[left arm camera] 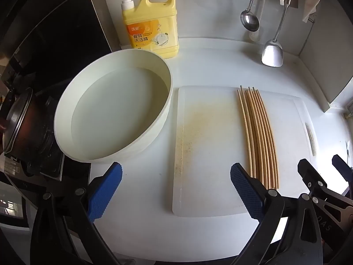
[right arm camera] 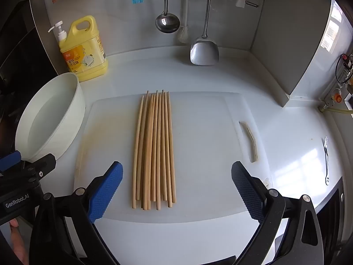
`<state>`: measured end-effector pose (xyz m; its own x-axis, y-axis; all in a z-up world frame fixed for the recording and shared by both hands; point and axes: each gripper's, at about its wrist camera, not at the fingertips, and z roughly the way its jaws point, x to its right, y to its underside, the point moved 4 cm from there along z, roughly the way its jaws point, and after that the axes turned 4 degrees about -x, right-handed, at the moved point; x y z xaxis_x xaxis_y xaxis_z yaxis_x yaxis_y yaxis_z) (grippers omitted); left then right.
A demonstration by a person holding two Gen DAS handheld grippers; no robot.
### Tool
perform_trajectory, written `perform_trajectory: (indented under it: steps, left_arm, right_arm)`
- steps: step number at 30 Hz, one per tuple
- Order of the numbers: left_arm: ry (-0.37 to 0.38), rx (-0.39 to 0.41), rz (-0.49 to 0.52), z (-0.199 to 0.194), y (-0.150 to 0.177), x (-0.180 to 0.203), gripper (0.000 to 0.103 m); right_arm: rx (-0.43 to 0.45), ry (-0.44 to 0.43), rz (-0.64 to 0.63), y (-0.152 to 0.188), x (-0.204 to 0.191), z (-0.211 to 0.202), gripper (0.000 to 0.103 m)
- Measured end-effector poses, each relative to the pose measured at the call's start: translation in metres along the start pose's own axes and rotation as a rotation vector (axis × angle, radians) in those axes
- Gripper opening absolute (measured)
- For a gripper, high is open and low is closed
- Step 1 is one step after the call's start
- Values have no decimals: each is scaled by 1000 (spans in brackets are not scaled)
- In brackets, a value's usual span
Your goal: Organize utensils
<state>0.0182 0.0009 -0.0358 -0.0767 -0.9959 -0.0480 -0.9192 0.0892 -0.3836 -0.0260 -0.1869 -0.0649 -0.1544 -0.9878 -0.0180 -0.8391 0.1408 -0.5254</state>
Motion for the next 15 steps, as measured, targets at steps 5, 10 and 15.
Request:
perform_trajectory:
  steps: [5, 10, 15]
  left_arm:
    - [-19, -1, 7, -3, -1, -6, 97]
    - [-12, -1, 7, -6, 0, -12, 97]
    - [-28, 0, -2, -7, 1, -8, 97]
  right_arm:
    - [2, 2, -3, 0, 0, -2, 94]
    - [3, 7, -6, 0, -1, -3, 94]
    - [6, 7, -7, 0, -2, -4, 94]
